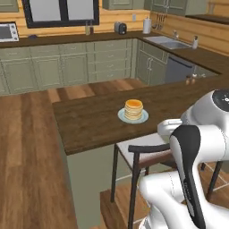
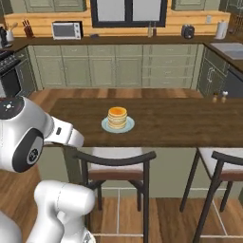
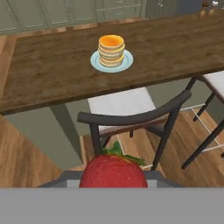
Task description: Take the strawberry from the fridge and place it on top of the pancake, located on the dining counter.
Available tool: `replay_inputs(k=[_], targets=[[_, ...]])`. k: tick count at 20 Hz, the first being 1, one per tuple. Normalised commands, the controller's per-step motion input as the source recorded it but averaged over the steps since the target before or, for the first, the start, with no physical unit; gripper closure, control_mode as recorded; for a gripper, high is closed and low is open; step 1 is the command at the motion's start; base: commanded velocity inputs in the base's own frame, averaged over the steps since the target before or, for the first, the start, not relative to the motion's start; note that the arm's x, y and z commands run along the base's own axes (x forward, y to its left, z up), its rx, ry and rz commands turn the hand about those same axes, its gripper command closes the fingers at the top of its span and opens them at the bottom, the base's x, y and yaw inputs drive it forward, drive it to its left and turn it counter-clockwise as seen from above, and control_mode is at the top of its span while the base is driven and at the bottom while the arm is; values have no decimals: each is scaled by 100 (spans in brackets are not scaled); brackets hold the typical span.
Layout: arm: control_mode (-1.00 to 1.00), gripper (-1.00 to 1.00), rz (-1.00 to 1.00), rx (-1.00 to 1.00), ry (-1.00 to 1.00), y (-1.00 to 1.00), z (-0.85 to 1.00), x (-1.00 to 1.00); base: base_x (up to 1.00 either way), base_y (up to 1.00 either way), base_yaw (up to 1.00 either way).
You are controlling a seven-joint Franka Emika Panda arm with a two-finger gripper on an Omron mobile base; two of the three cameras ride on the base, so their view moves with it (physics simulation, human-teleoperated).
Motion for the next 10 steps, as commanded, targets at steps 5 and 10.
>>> replay_inputs(k=[5, 10], targets=[[100, 100, 0, 0, 0, 0, 0, 0, 39, -86, 50], [100, 100, 0, 0, 0, 0, 0, 0, 53, -25, 10]])
